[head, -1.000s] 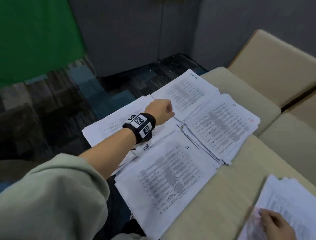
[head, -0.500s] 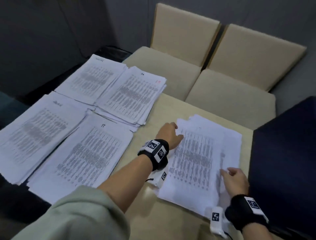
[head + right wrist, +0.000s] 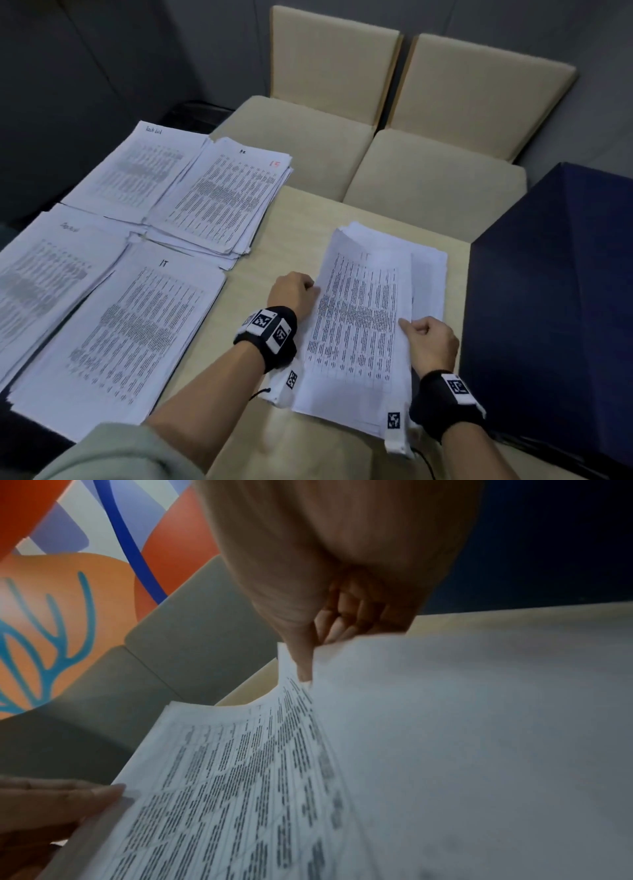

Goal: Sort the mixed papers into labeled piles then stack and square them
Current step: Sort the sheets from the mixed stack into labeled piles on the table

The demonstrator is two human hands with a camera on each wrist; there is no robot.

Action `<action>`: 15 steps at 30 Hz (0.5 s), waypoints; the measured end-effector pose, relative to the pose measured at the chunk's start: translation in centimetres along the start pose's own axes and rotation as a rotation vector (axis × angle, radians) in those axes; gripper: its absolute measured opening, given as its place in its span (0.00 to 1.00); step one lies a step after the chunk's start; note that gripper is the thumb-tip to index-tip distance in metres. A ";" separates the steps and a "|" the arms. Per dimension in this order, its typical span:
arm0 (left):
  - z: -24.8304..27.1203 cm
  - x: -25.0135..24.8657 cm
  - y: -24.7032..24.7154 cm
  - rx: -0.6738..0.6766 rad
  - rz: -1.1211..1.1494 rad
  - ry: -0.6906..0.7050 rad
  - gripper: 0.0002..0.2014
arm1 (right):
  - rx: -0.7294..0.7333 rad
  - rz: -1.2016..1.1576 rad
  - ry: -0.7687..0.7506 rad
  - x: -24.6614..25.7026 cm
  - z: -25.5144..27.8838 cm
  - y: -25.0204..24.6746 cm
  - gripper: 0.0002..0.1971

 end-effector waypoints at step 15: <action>-1.2 -1.2 -1.7 -0.010 -0.583 0.092 0.23 | -0.036 -0.347 -0.068 -2.0 1.6 -1.9 0.14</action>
Point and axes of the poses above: each hand's wrist, its own z-axis away from the middle knuckle, its own y-axis out of the palm, x = y × z, the point moved 8 cm from there along -z, towards the middle knuckle, and after that the axes turned 8 degrees about z, right-handed, at the moved point
